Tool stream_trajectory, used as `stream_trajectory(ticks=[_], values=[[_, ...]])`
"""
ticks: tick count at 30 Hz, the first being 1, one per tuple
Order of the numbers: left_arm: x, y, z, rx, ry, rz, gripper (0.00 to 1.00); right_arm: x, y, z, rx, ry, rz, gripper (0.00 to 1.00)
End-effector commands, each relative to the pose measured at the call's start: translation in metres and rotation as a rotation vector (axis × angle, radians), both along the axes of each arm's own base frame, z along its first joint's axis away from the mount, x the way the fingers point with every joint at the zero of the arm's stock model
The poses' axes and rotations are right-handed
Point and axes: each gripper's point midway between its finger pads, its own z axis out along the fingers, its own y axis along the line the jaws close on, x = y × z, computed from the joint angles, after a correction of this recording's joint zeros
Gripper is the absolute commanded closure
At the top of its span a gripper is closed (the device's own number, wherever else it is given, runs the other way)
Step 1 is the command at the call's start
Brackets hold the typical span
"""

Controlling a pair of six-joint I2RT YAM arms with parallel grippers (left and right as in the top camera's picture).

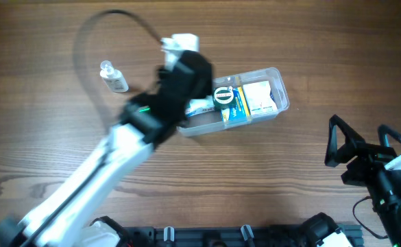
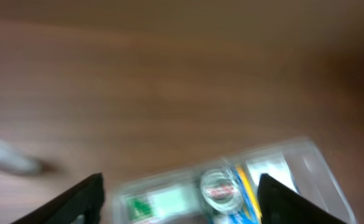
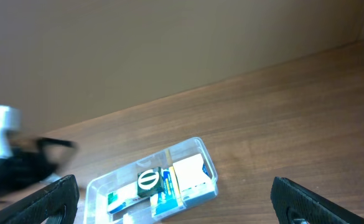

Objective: Pack container
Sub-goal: 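Lower the Zam-Buk box into the container's middle and release, then reach the left gripper to the clear sanitizer bottle and grasp it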

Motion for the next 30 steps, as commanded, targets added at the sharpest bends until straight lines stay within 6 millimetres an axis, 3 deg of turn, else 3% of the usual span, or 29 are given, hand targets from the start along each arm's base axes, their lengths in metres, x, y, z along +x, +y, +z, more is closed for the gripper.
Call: stream_trajectory(ticks=[1, 6, 12, 21, 26, 30], values=[[0.01, 0.085, 0.013, 0.073, 0.0, 0.157, 0.13, 0.001, -0.003, 0.002, -0.018, -0.006, -0.014, 0.0], [0.027, 0.153, -0.018, -0.019, 0.136, 0.2, 0.11, 0.001, -0.003, 0.002, -0.018, -0.006, -0.014, 0.0], [0.059, 0.19, -0.038, -0.096, 0.14, 0.174, 0.11, 0.001, -0.003, 0.002, -0.018, -0.006, -0.014, 0.0], [0.082, 0.194, -0.129, 0.034, 0.322, 0.112, 0.17, 0.001, -0.003, 0.002, -0.018, -0.006, -0.014, 0.0], [0.091, 0.197, -0.15, 0.058, 0.341, 0.104, 0.19, 0.001, -0.003, 0.002, -0.018, -0.006, -0.014, 0.0], [0.096, 0.197, -0.153, 0.059, 0.333, 0.105, 0.22, 0.001, -0.003, 0.002, -0.018, -0.006, -0.014, 0.0]])
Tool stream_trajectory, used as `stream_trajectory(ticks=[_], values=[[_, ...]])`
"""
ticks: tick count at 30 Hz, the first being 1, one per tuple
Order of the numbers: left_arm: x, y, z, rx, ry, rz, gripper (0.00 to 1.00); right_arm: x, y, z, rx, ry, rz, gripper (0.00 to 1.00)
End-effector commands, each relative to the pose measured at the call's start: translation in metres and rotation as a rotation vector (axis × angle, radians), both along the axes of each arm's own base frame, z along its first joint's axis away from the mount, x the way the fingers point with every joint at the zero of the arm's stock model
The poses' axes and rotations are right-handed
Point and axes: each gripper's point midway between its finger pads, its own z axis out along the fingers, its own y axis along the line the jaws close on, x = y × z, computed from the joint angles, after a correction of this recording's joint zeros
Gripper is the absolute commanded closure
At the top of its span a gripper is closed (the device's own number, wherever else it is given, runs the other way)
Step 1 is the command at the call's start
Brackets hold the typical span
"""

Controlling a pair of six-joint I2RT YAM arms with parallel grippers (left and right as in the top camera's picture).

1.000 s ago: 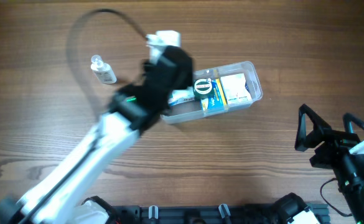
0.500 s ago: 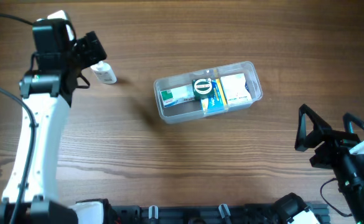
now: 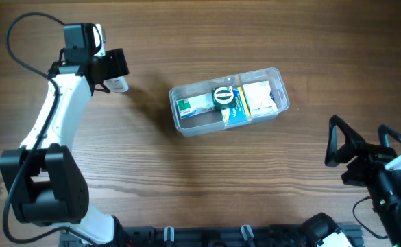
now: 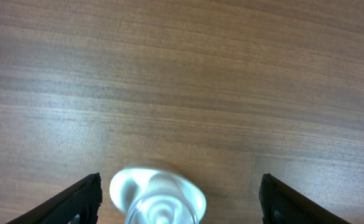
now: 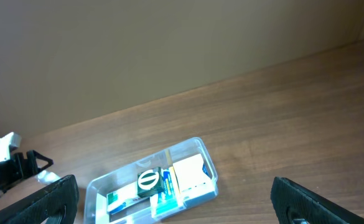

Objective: Pack container
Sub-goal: 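Reach the left gripper to the clear sanitizer bottle and grasp it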

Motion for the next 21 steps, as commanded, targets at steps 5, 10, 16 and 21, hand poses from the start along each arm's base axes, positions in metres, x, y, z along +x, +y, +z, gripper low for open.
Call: stream_trajectory(ticks=[5, 10, 16, 21], values=[[0.003, 0.001, -0.009, 0.056, 0.008, -0.057, 0.41, 0.001, -0.003, 0.002, -0.017, -0.006, -0.015, 0.0], [-0.003, 0.006, -0.019, 0.091, 0.053, -0.067, 0.42, 0.001, -0.003, 0.002, -0.018, -0.006, -0.015, 0.0], [0.0, 0.008, -0.018, 0.103, 0.041, -0.063, 0.48, 0.001, -0.003, 0.002, -0.018, -0.006, -0.015, 0.0], [0.002, 0.008, -0.017, 0.129, 0.033, -0.098, 0.55, 0.001, -0.003, 0.002, -0.017, -0.006, -0.015, 0.0]])
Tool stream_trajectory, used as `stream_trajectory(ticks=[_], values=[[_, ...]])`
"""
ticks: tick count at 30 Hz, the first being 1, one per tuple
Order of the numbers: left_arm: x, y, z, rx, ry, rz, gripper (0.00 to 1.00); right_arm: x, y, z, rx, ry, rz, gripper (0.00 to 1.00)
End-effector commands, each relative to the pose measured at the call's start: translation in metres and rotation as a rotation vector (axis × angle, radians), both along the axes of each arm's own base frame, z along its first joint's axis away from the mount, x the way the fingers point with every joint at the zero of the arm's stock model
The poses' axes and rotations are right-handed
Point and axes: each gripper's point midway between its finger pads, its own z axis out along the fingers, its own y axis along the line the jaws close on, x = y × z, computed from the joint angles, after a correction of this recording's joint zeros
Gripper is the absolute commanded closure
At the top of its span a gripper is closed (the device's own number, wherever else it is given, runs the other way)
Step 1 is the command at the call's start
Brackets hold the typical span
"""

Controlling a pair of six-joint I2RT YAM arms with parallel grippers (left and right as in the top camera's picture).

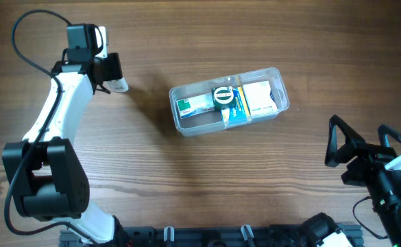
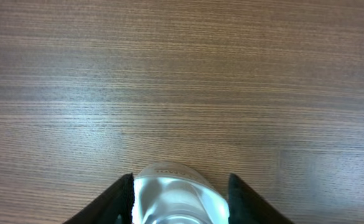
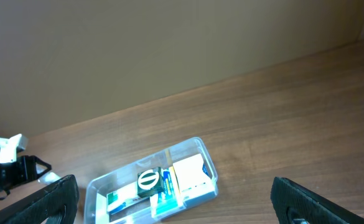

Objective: Pack container
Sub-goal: 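Reach the left gripper to the clear sanitizer bottle and grasp it, then carry the sanitizer bottle with the left gripper into the container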

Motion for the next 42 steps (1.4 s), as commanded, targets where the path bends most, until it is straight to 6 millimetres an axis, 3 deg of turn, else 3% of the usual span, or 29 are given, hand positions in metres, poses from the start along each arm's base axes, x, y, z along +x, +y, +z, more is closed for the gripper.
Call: stream_trajectory(ticks=[1, 6, 7, 12, 16, 22, 30, 33, 37, 42], values=[[0.001, 0.001, -0.002, 0.044, 0.004, -0.047, 0.57, 0.001, -0.003, 0.002, -0.017, -0.006, -0.015, 0.0], [0.001, -0.001, 0.0, 0.044, -0.001, -0.05, 0.75, 0.001, -0.003, 0.002, -0.018, -0.006, -0.015, 0.0], [0.0, -0.004, 0.01, 0.045, -0.021, -0.056, 0.8, 0.001, -0.003, 0.002, -0.017, -0.006, -0.015, 0.0], [-0.009, -0.015, 0.043, 0.085, -0.07, -0.067, 0.8, 0.001, -0.003, 0.002, -0.018, -0.006, -0.015, 0.0], [-0.022, -0.036, 0.07, 0.099, -0.102, -0.108, 0.87, 0.001, -0.003, 0.002, -0.017, -0.006, -0.015, 0.0], [-0.063, -0.066, 0.108, 0.073, -0.119, -0.086, 0.91, 0.001, -0.003, 0.002, -0.018, -0.006, -0.015, 0.0], [-0.127, -0.108, 0.189, -0.123, -0.292, -0.066, 0.92, 0.001, -0.003, 0.002, -0.018, -0.006, -0.015, 0.0], [-0.152, -0.123, 0.211, -0.189, -0.339, -0.099, 0.94, 0.001, -0.003, 0.002, -0.018, -0.006, -0.015, 0.0], [-0.167, -0.145, 0.217, -0.237, -0.341, -0.151, 0.95, 0.001, -0.003, 0.002, -0.017, -0.007, -0.015, 0.0], [-0.168, -0.179, 0.193, -0.242, -0.256, -0.216, 0.96, 0.001, -0.003, 0.002, -0.018, -0.006, -0.015, 0.0]])
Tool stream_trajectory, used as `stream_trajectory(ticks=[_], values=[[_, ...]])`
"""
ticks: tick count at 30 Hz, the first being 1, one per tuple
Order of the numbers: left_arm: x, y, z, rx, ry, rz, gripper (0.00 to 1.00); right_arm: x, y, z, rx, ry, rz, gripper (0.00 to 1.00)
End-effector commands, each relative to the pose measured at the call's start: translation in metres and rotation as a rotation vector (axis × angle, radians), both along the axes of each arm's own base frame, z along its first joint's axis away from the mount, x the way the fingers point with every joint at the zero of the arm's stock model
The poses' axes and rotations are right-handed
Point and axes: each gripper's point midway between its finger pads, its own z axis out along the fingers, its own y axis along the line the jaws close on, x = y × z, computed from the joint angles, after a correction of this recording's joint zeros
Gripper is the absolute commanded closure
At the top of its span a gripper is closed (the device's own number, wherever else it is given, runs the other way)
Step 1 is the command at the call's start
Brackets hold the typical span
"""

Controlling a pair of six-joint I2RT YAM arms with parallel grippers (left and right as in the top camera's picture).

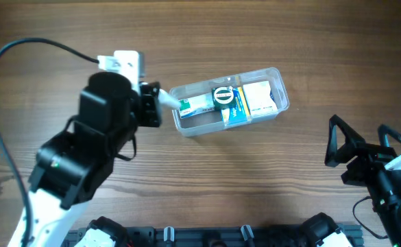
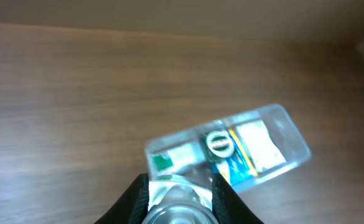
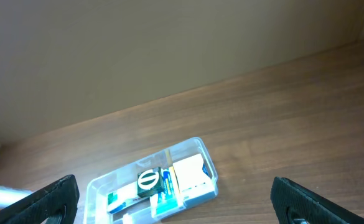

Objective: Pack container
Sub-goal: 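Carry the sanitizer bottle with the left gripper into the container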

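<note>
The clear plastic container (image 1: 229, 100) lies mid-table, holding a green-and-white box (image 1: 195, 106), a round dark tin (image 1: 223, 95), a blue pack and a white box (image 1: 258, 97). My left gripper (image 1: 155, 104) is shut on a small clear bottle (image 1: 167, 100), held in the air at the container's left end. In the left wrist view the bottle (image 2: 180, 206) fills the gap between the fingers, with the container (image 2: 275, 143) just beyond. My right gripper (image 1: 354, 161) stands open at the right edge, far from the container (image 3: 197, 149).
Bare wooden tabletop surrounds the container. The left arm's black cable (image 1: 8, 51) loops over the far left. A black rail (image 1: 207, 233) runs along the front edge.
My left gripper, then shut on the bottle at the table's far left, now holds it off the table at the container's left end. The right arm has not moved.
First my left arm was over the container, open, with the bottle on the table at far left. Then the open gripper stood around the bottle, then it was shut on it. Now the bottle is at the container.
</note>
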Motion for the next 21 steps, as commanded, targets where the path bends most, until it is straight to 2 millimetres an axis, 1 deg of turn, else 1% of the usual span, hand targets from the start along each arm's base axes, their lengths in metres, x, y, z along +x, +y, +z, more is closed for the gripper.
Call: stream_trajectory(ticks=[1, 4, 7, 9, 13, 17, 21], values=[[0.005, -0.029, -0.028, -0.017, 0.097, -0.009, 0.96, 0.001, -0.003, 0.002, -0.017, -0.006, -0.015, 0.0], [0.014, -0.049, -0.054, 0.019, 0.16, -0.036, 0.96, 0.001, -0.003, 0.002, -0.017, -0.006, -0.015, 0.0], [0.029, -0.069, -0.078, 0.043, 0.192, -0.054, 0.96, 0.001, -0.003, 0.002, -0.018, -0.006, -0.014, 0.0], [0.038, -0.078, -0.096, 0.052, 0.221, -0.047, 0.96, 0.001, -0.003, 0.002, -0.018, -0.006, -0.015, 0.0], [0.05, -0.086, -0.142, 0.093, 0.319, -0.016, 0.96, 0.001, -0.003, 0.002, -0.018, -0.006, -0.015, 0.0], [0.056, -0.092, -0.169, 0.108, 0.371, 0.004, 0.96, 0.001, -0.003, 0.002, -0.018, -0.006, -0.015, 0.0], [0.055, -0.101, -0.185, 0.099, 0.41, 0.007, 0.96, 0.001, -0.003, 0.002, -0.018, -0.006, -0.015, 0.0]])
